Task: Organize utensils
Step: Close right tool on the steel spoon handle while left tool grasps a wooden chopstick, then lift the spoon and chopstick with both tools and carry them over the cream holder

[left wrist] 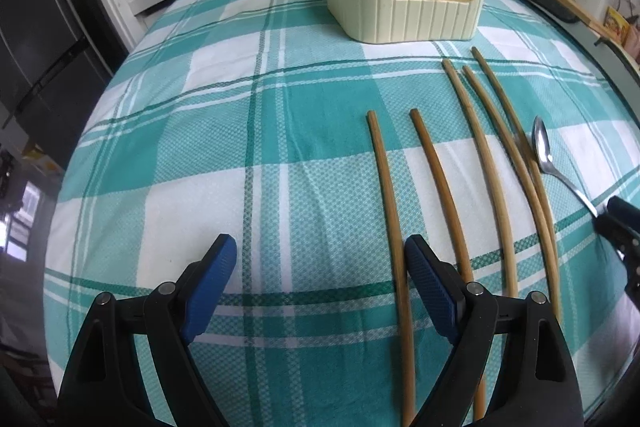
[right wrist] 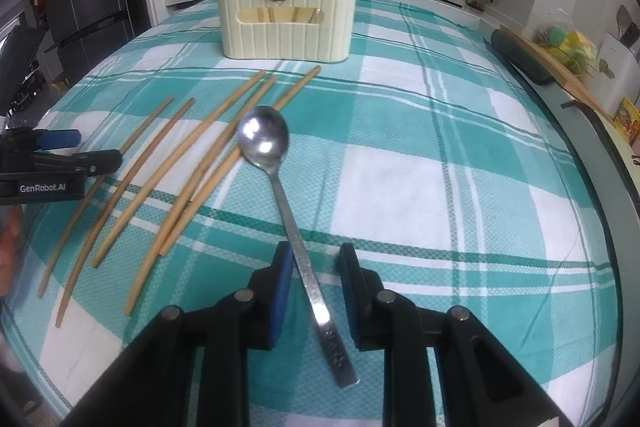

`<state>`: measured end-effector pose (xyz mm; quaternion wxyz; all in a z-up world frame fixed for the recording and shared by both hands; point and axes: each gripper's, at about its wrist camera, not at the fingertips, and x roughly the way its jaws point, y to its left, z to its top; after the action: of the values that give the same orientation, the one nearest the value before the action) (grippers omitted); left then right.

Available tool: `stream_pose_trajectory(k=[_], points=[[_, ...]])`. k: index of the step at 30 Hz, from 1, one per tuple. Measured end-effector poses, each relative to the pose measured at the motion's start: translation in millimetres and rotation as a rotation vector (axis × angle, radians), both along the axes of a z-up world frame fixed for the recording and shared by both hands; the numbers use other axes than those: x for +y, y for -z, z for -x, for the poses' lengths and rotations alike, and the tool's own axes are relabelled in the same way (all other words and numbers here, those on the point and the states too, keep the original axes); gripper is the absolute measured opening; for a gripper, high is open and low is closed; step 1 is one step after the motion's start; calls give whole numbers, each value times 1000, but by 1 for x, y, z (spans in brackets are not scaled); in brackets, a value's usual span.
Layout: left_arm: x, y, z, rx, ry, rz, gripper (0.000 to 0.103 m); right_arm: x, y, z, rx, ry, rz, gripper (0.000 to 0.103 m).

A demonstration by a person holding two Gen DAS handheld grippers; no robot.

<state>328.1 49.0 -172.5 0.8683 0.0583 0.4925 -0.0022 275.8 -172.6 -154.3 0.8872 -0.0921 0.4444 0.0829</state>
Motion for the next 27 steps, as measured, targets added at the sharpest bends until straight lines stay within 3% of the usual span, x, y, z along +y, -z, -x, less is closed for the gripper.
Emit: stream_pose_trajectory(k=[1, 3, 5, 14, 19, 20, 22, 24, 27], points=[[0, -1, -2, 7, 7, -1, 87, -4, -1, -1, 5, 9, -9, 30], [1, -1, -6, 20, 16, 0, 87, -12, -4, -5, 16, 4, -65, 51], [0, -1, -11, 34, 25, 7, 86, -12, -6, -9, 8, -8, -98, 58], [-4, 2, -35, 84, 56, 77, 80, 31, 3, -53, 47, -262, 6, 58], [-14, -1, -37, 90, 92, 86, 50, 40, 7, -79, 51, -333, -34, 57], [-17, -2, -36, 89, 106, 81, 46, 41, 8, -83, 43, -340, -36, 53], [-22, -2, -35, 88, 129, 90, 22, 44, 8, -85, 21, -353, -32, 40], [-24, -3, -34, 87, 135, 91, 6, 43, 7, -86, 22, -335, -47, 36], [-21, -4, -34, 82, 114, 113, 4, 40, 6, -80, 3, -313, -52, 36]])
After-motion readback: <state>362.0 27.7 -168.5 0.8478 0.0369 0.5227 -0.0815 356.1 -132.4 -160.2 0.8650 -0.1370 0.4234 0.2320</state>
